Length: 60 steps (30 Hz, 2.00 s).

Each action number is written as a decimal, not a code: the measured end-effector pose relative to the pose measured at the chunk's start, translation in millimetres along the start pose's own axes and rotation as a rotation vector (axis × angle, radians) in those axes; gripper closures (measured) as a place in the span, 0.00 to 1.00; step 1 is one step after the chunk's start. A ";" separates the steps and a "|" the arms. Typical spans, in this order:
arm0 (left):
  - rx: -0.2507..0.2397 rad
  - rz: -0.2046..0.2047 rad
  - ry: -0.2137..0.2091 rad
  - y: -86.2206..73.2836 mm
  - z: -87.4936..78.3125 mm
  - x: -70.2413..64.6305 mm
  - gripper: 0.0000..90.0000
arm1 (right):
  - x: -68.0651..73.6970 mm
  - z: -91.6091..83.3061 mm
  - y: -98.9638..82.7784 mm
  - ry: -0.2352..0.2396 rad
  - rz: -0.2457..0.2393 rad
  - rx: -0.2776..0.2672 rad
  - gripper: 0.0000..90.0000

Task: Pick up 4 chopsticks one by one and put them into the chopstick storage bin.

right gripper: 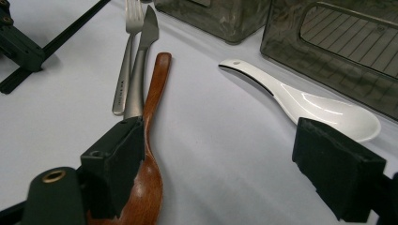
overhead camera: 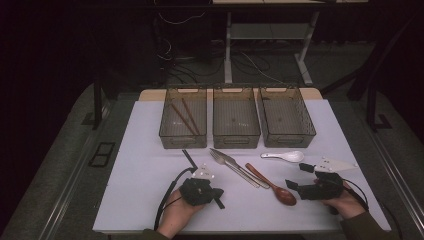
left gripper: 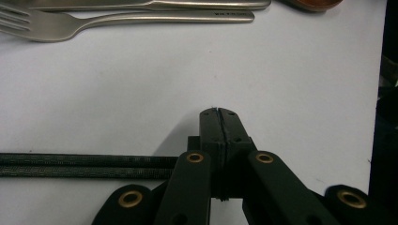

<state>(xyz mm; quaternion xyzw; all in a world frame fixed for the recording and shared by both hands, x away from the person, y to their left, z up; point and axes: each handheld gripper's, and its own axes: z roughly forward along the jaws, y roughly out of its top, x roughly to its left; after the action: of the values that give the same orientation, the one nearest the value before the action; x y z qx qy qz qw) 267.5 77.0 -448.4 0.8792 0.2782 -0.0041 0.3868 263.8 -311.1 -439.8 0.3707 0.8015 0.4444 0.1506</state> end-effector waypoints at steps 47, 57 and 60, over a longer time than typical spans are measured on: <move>-0.027 -0.061 0.133 -20.5 -43.7 12.0 0.85 | 0.5 2.4 0.3 -0.004 -0.006 0.008 0.19; -0.084 -0.214 0.357 -8.1 -65.3 63.4 0.61 | 1.1 2.7 0.1 -0.007 -0.004 0.013 0.19; -0.072 -0.243 0.420 -5.4 -65.0 77.8 0.61 | 0.9 2.6 0.1 -0.009 -0.003 0.012 0.19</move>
<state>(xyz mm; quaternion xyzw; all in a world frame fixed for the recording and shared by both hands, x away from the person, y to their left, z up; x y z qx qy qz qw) 317.1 162.1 -423.8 0.8063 0.4564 0.1423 0.3483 264.7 -308.9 -441.1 0.3724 0.8039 0.4378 0.1526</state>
